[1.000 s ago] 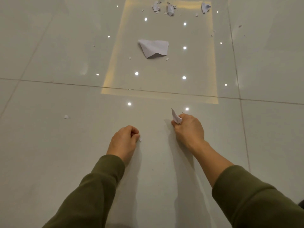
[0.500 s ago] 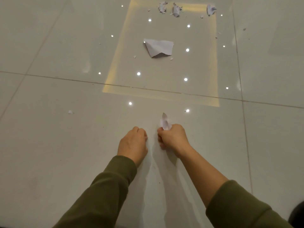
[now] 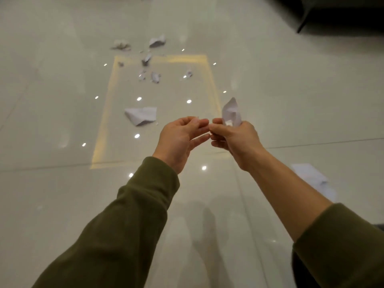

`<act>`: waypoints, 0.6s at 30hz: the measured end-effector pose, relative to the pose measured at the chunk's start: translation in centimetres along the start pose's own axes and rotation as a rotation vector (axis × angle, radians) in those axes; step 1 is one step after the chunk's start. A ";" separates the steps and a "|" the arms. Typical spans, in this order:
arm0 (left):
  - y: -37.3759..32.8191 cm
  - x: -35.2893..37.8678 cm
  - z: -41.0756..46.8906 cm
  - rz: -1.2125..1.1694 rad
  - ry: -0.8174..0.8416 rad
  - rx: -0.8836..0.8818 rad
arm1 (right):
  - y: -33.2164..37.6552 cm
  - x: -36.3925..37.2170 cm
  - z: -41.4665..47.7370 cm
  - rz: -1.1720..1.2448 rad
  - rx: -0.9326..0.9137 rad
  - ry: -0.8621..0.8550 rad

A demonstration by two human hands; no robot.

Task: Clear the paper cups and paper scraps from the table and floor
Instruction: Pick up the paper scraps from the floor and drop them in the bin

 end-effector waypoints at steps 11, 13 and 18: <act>-6.0 29.2 -3.2 0.133 0.535 -0.001 | 15.9 -23.8 -8.2 -0.082 -0.162 -0.280; -5.2 34.3 -5.1 0.174 0.652 -0.014 | 16.7 -28.4 -11.2 -0.092 -0.174 -0.326; 1.0 42.6 -10.2 0.287 0.848 -0.128 | 13.2 -37.9 -18.9 -0.157 -0.057 -0.451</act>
Point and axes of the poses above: each hand's wrist, its own z-axis towards the middle knuckle, its own x-axis out of the palm, y = z × x, the point moved 7 cm from there along z, towards the middle knuckle, and after that the axes turned 5 degrees about z, right-handed, at the moved point
